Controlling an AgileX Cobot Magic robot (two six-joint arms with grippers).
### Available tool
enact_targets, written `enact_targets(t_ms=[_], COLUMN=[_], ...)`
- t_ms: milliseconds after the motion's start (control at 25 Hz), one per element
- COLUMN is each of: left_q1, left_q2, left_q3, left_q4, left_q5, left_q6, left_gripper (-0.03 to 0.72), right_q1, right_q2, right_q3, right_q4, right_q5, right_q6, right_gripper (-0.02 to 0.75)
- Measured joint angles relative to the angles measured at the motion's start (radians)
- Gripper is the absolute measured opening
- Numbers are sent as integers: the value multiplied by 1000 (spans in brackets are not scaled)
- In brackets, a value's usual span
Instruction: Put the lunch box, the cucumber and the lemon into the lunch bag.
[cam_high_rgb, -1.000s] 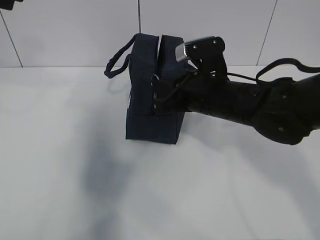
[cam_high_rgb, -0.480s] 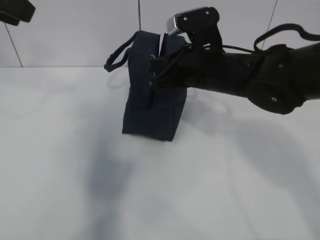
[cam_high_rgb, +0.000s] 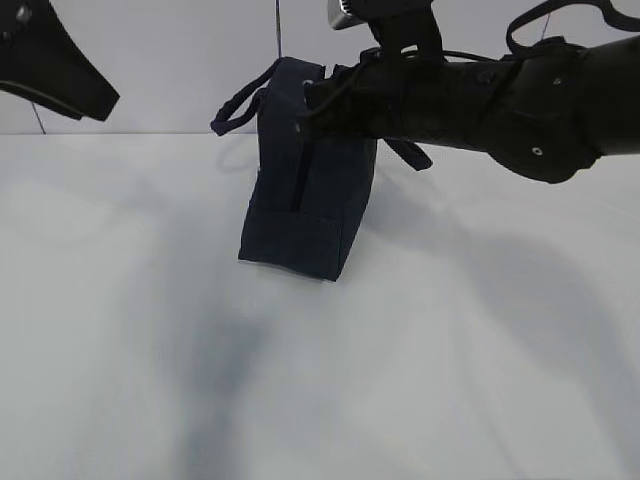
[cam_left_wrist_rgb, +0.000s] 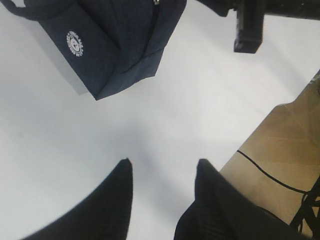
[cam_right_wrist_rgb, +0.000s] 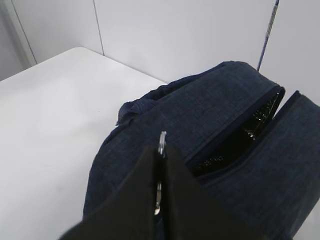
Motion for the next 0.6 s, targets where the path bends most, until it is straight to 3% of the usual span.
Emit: enact_targets(t_ms=[360, 600], left_q1=[-7, -98], left_q2=[38, 108], left_q3=[152, 178], left_q4=[5, 3], left_q5=[-150, -297], left_q6=[15, 49], left_gripper=[298, 330], right_q1=[0, 0], right_q2=[0, 0], right_q3=[-6, -6], right_q4=[0, 0], right_q5=[17, 17], right_q6=[0, 0], right_gripper=[0, 0])
